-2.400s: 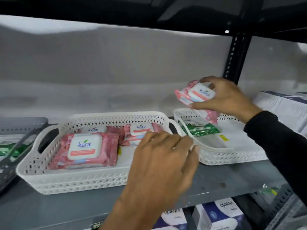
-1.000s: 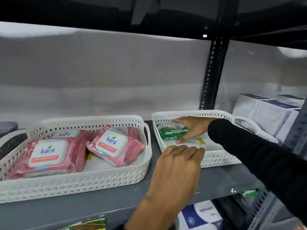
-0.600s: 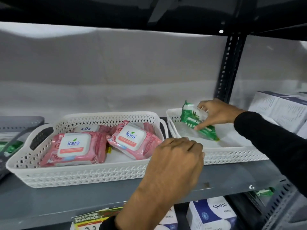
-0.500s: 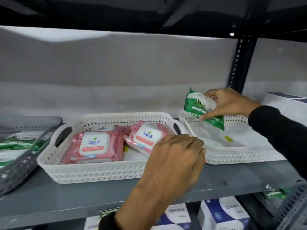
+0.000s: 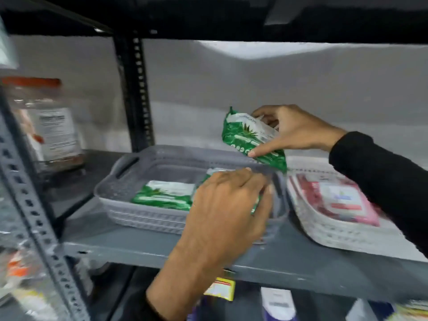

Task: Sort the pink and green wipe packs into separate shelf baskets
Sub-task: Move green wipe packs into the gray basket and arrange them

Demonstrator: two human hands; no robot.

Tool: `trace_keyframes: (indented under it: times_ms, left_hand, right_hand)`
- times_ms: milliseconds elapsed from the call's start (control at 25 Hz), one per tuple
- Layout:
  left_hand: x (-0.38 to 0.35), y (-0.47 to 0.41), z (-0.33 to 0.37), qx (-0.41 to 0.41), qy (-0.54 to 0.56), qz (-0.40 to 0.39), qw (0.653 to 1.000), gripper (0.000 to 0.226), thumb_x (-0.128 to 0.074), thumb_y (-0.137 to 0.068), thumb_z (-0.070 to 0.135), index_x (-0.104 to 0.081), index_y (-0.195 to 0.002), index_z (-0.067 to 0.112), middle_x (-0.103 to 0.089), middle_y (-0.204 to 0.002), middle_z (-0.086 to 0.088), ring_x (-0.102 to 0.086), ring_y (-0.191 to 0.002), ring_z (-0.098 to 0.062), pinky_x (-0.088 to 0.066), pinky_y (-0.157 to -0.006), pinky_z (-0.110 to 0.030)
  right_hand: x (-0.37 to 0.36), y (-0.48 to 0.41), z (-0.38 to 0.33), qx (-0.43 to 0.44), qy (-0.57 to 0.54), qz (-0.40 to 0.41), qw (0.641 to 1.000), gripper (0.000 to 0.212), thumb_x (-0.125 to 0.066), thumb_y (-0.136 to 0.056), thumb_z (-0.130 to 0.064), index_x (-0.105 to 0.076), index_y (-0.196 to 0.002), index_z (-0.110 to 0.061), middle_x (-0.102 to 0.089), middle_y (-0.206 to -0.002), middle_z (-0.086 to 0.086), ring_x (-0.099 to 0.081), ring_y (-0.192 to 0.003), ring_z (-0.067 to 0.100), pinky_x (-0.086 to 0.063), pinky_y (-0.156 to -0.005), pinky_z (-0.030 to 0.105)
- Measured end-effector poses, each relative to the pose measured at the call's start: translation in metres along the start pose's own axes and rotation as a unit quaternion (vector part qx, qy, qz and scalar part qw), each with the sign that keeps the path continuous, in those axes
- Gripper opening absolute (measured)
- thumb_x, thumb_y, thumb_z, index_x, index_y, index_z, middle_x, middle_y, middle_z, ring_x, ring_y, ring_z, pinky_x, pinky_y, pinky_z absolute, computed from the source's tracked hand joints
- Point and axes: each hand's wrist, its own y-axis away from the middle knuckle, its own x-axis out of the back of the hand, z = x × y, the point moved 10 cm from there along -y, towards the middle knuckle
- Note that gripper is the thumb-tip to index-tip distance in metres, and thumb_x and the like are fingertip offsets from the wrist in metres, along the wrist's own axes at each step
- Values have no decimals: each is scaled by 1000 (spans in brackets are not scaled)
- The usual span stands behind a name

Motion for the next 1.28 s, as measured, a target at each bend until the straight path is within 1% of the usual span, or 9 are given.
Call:
trace_keyframes:
  times_ms: [200,320,480,560,720,840,1000,1160,1280]
  left_hand:
    - [35,41,-98,17,-27,52,998,38,-47,-99,32,-61,-67,16,-65,-61,0,-60,-59,-25,-46,-63,-37]
    - [37,56,-106,-26,-71,93,993,48,-44,-100,31,-54,-55,18,-56,-49,-1,-52,-47,-24,-41,-51,-33]
    - [30,58,-104,-45,-70,126,989,49,-45,-99,30,-57,-53,20,-56,-47,2,-52,-44,-19,-37,-48,-29]
    - [29,57,-105,-48,-64,133,988,48,-45,-98,29,-58,-52,20,-55,-47,2,-52,-43,-18,-37,-48,-28]
    - [29,54,-100,-47,-40,109,992,48,-48,-97,30,-55,-50,19,-52,-44,5,-48,-39,-16,-35,-45,-26]
    - [29,42,-95,-18,7,71,997,52,-45,-100,34,-43,-50,20,-35,-42,8,-33,-34,-15,-20,-42,-23]
    - [27,21,-80,-15,26,31,999,48,-44,-100,37,-33,-56,21,-26,-46,8,-26,-36,-15,-13,-43,-24]
    - [12,-1,-86,-5,45,-23,999,46,-42,-99,44,-54,-59,24,-46,-43,9,-38,-33,-9,-27,-39,-23]
    - [9,-31,-116,4,82,-55,995,38,-48,-96,48,-73,-80,24,-62,-55,14,-50,-37,1,-38,-38,-10]
  right_hand:
    - [-116,-88,-85,38,11,-126,991,96,-90,-52,-59,-52,-134,-28,-59,-134,-4,-56,-120,15,-46,-102,34]
    - [-178,-106,-89,23,21,-245,969,82,-87,-66,-51,-54,-137,-28,-59,-138,-6,-57,-120,13,-46,-94,29]
    - [-205,-95,-71,-17,7,-354,935,82,-72,-82,-55,-37,-152,-33,-35,-161,-9,-33,-146,13,-24,-120,40]
    - [-200,-91,-67,-19,2,-353,935,81,-69,-84,-56,-34,-154,-34,-31,-162,-10,-28,-148,13,-20,-121,42]
    - [-177,-81,-64,-11,10,-324,946,78,-61,-88,-59,-29,-155,-36,-25,-164,-12,-23,-149,9,-17,-116,30]
    - [-146,-73,-57,5,23,-262,965,73,-58,-88,-62,-34,-153,-39,-33,-161,-12,-30,-147,9,-21,-120,37]
    - [-123,-56,-40,-5,7,-217,976,72,-63,-87,-58,-38,-151,-36,-45,-154,-9,-41,-140,9,-28,-112,28]
    - [-109,-45,-24,-21,18,-188,982,72,-65,-87,-53,-37,-151,-33,-49,-150,-4,-47,-134,11,-31,-102,22]
    - [-103,-45,-12,-35,35,-159,986,74,-67,-86,-52,-38,-150,-30,-51,-148,-1,-51,-130,16,-36,-100,25]
